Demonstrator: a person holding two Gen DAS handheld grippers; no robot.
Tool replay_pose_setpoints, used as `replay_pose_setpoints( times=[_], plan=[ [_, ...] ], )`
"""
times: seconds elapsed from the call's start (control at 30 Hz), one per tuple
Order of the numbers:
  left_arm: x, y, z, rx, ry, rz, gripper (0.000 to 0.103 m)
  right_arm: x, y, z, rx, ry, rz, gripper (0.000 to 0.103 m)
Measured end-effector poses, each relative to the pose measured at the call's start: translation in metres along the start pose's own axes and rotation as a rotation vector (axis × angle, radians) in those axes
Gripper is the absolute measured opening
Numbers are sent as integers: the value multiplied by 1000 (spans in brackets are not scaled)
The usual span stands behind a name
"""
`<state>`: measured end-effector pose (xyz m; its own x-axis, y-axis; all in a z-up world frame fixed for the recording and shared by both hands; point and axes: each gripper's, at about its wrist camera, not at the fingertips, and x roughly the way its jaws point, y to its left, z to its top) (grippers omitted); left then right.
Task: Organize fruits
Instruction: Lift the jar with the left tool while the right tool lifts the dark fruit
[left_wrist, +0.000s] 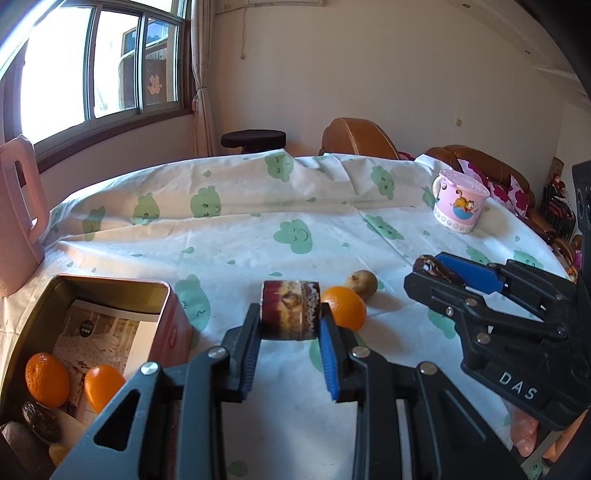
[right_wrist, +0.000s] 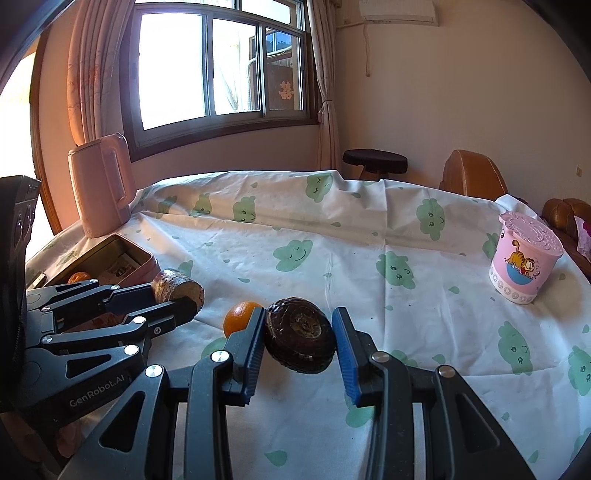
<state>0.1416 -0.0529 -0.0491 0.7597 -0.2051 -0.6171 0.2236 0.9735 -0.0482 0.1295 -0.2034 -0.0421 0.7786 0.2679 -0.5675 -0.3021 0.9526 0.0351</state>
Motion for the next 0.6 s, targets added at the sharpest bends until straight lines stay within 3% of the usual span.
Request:
replay_pose_setpoints(
  times=[0.6],
  plan=[
    [-13,-5,-1,28,-72,28,31,-12,0,0,-5,-62,-10,38]
  ],
)
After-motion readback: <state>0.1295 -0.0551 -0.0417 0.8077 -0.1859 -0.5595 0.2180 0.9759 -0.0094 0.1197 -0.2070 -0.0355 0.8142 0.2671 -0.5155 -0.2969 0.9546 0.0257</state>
